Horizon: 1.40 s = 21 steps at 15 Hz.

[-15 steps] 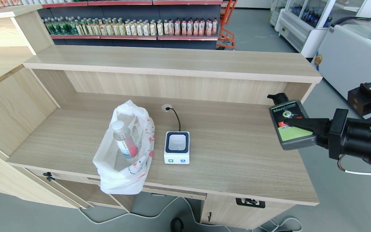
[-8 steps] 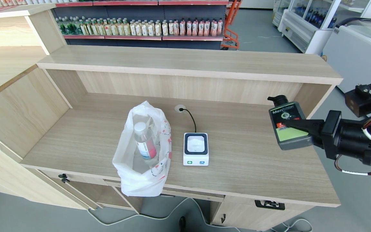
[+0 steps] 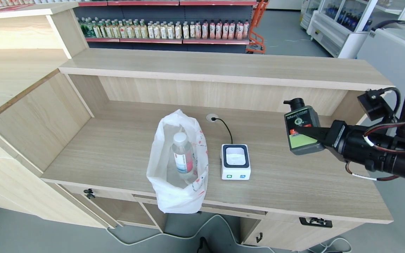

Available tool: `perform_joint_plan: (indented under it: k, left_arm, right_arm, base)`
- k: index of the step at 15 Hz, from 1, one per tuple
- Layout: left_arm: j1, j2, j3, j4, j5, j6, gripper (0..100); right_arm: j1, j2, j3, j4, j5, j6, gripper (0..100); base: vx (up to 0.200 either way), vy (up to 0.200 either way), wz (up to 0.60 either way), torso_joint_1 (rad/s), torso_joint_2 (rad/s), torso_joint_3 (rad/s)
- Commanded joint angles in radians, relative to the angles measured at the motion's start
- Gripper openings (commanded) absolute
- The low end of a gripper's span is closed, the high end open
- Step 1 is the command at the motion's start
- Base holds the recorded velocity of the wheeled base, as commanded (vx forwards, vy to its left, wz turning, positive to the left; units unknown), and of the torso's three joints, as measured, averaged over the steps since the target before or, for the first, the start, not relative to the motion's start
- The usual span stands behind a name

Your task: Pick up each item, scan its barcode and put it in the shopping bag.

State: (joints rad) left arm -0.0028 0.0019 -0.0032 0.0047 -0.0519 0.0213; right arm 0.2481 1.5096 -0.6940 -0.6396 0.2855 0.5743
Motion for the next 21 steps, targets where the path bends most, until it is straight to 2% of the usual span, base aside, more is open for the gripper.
perform_joint_plan:
  k: [1,7,13,17,21]
  left_arm:
    - [0.0,0.0,0.0,0.0,0.0,0.0,0]
    - [0.0,0.0,0.0,0.0,0.0,0.0,0]
    - [0.0,0.0,0.0,0.0,0.0,0.0,0]
    - [0.0,0.0,0.0,0.0,0.0,0.0,0]
    - [0.0,0.0,0.0,0.0,0.0,0.0,0]
  right_arm:
    - [0.033,0.086,-0.001,-0.052,-0.017,-0.02,0]
    - [0.054,0.179,0.005,-0.152,-0.019,-0.131,0]
    - [0.066,0.218,0.014,-0.167,-0.019,-0.234,0]
    - [0.071,0.319,0.018,-0.331,-0.019,-0.251,0]
    - [0.074,0.397,0.011,-0.393,-0.016,-0.248,0]
  base:
    - [0.0,0.0,0.0,0.0,0.0,0.0]
    - [0.0,0.0,0.0,0.0,0.0,0.0]
    - [0.0,0.0,0.0,0.0,0.0,0.0]
    - [0.0,0.0,0.0,0.0,0.0,0.0]
    - [0.0,0.0,0.0,0.0,0.0,0.0]
